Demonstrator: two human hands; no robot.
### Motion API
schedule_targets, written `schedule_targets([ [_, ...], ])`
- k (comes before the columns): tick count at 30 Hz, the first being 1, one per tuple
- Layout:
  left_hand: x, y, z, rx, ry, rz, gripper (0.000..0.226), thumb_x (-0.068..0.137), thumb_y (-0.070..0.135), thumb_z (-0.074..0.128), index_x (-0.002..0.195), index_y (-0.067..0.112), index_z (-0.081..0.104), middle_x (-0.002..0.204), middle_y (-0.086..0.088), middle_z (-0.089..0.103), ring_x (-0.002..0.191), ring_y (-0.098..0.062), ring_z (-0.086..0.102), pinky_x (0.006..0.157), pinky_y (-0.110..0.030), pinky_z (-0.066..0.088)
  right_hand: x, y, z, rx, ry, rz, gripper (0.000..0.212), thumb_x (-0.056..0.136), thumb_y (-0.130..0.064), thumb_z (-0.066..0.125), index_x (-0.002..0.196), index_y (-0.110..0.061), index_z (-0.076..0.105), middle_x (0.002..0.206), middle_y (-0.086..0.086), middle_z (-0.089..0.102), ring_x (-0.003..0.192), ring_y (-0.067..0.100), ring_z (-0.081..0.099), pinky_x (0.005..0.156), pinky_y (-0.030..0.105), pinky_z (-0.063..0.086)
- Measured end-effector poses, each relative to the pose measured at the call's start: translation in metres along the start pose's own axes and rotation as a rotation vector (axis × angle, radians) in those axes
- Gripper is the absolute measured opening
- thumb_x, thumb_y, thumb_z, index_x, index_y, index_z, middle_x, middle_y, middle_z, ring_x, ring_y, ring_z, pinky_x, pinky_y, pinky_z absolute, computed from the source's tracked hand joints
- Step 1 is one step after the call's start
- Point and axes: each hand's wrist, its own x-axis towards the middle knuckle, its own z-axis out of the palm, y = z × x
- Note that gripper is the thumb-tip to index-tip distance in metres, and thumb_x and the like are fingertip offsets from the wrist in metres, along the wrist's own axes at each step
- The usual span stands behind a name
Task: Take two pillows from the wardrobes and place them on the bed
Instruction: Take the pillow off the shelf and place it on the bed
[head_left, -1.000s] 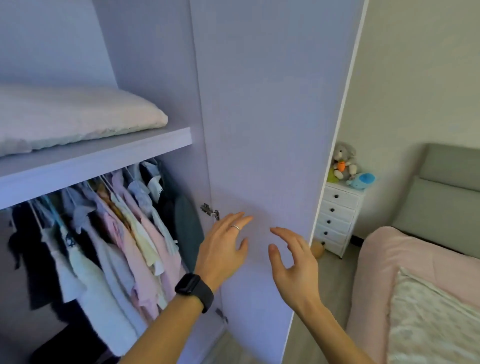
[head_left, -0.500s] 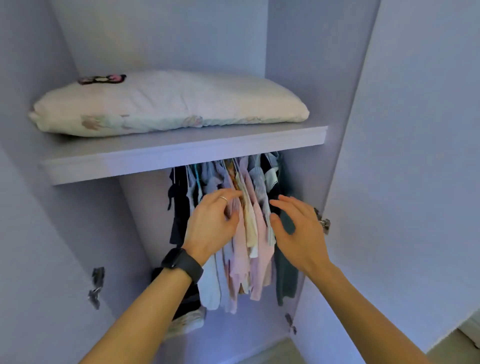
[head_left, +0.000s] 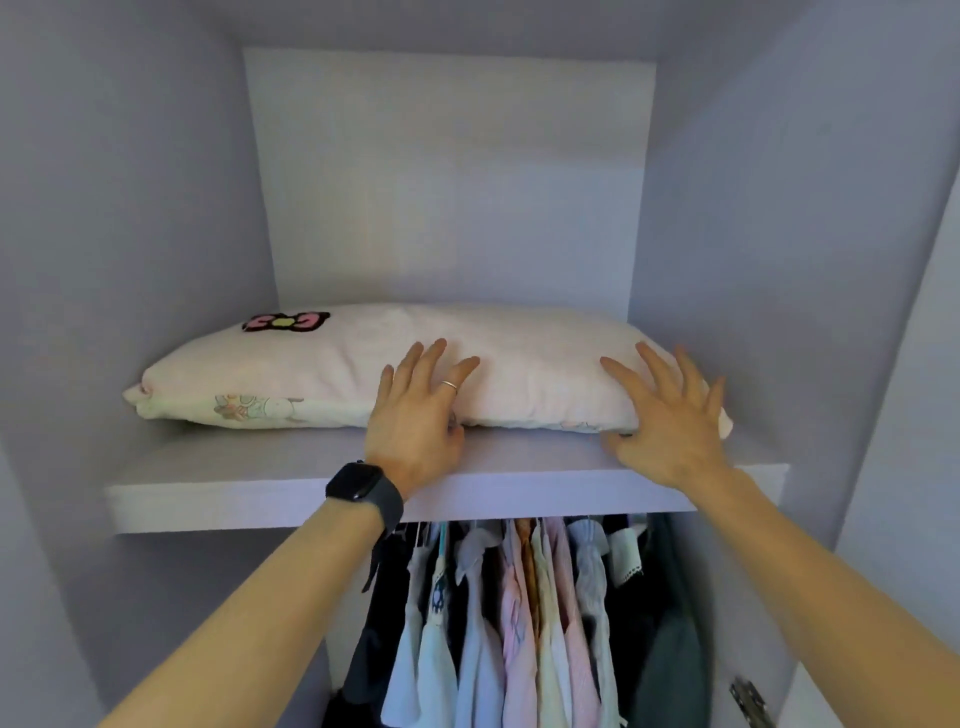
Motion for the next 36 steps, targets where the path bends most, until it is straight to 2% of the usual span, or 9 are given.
schedule_targets([
  [1, 0.009, -0.002, 0.006, 0.064, -0.019, -0.001, 0.082, 0.084, 0.016, 0.056, 0.154, 0.04, 0.02, 0.166, -0.004, 0.008, 0.152, -0.031, 0.001, 0.122, -0.054, 0.005, 0.012, 0.009, 0.001, -0.052, -0.062, 0.0, 0.091, 0.081, -0.056, 0.063, 0.153, -0.057, 0.008, 0.17, -0.009, -0.002, 0.153, 0.027, -0.011, 0.117, 0.068, -0.006],
  [3, 0.024, -0.006, 0.016, 0.149, -0.062, -0.014, 0.091, 0.083, 0.023, 0.059, 0.154, 0.045, 0.007, 0.166, 0.001, 0.003, 0.152, -0.033, -0.006, 0.118, -0.061, 0.0, 0.028, 0.023, 0.007, -0.041, -0.132, -0.018, 0.092, 0.079, -0.059, 0.064, 0.15, -0.062, 0.005, 0.169, -0.013, 0.001, 0.154, 0.027, 0.0, 0.118, 0.069, 0.008],
  [7, 0.031, -0.015, 0.032, 0.176, -0.171, -0.103, 0.076, 0.087, 0.044, 0.059, 0.151, 0.048, 0.018, 0.159, 0.008, 0.028, 0.146, -0.028, 0.021, 0.112, -0.063, 0.021, 0.024, 0.034, 0.025, 0.119, -0.076, -0.05, 0.08, 0.081, -0.053, 0.067, 0.148, -0.061, 0.023, 0.163, -0.012, 0.028, 0.145, 0.027, 0.026, 0.114, 0.054, 0.034],
  [12, 0.024, -0.015, 0.04, 0.179, -0.129, -0.119, 0.062, 0.088, 0.038, 0.056, 0.145, 0.048, 0.036, 0.138, 0.009, 0.05, 0.124, -0.029, 0.044, 0.101, -0.052, 0.037, 0.021, 0.029, 0.024, 0.107, -0.063, -0.031, 0.068, 0.084, -0.048, 0.066, 0.146, -0.053, 0.039, 0.155, -0.013, 0.039, 0.138, 0.028, 0.033, 0.109, 0.051, 0.04],
  [23, -0.021, -0.018, -0.009, -0.04, -0.154, -0.088, 0.05, 0.087, 0.026, 0.062, 0.135, 0.04, 0.055, 0.112, 0.001, 0.059, 0.101, -0.033, 0.055, 0.092, -0.043, 0.047, -0.08, -0.021, -0.014, -0.002, 0.069, 0.047, 0.066, 0.085, -0.038, 0.067, 0.146, -0.046, 0.044, 0.144, -0.005, 0.051, 0.122, 0.032, 0.043, 0.091, 0.049, 0.044],
  [26, -0.044, -0.021, -0.027, -0.062, -0.161, -0.071, 0.052, 0.084, 0.021, 0.06, 0.133, 0.038, 0.054, 0.116, 0.001, 0.058, 0.106, -0.031, 0.059, 0.092, -0.04, 0.045, -0.129, -0.046, -0.022, 0.014, 0.093, 0.032, 0.069, 0.083, -0.028, 0.07, 0.146, -0.042, 0.045, 0.14, 0.0, 0.052, 0.112, 0.032, 0.045, 0.079, 0.047, 0.047],
  [30, -0.075, -0.028, -0.051, -0.273, -0.263, -0.151, 0.06, 0.081, 0.011, 0.053, 0.136, 0.034, 0.05, 0.142, 0.0, 0.045, 0.132, -0.023, 0.044, 0.112, -0.046, 0.03, -0.179, -0.085, -0.029, -0.008, 0.034, 0.044, 0.067, 0.089, -0.029, 0.06, 0.149, -0.043, 0.034, 0.14, -0.001, 0.044, 0.111, 0.026, 0.04, 0.075, 0.039, 0.051],
  [34, -0.109, -0.029, -0.072, -0.595, -0.205, -0.317, 0.054, 0.083, 0.045, 0.039, 0.133, 0.03, 0.054, 0.149, 0.005, 0.042, 0.14, -0.017, 0.032, 0.115, -0.037, 0.027, -0.225, -0.13, -0.026, 0.066, -0.012, 0.003, 0.068, 0.086, -0.026, 0.064, 0.148, -0.038, 0.039, 0.132, 0.003, 0.047, 0.106, 0.026, 0.042, 0.061, 0.038, 0.053],
  [36, -0.123, -0.027, -0.075, -0.629, -0.166, -0.392, 0.056, 0.088, 0.061, 0.044, 0.134, 0.03, 0.049, 0.15, 0.006, 0.038, 0.138, -0.018, 0.035, 0.109, -0.036, 0.032, -0.249, -0.157, -0.016, 0.084, -0.039, -0.013, 0.067, 0.086, -0.025, 0.064, 0.147, -0.036, 0.038, 0.131, 0.005, 0.045, 0.105, 0.026, 0.041, 0.06, 0.038, 0.052],
])
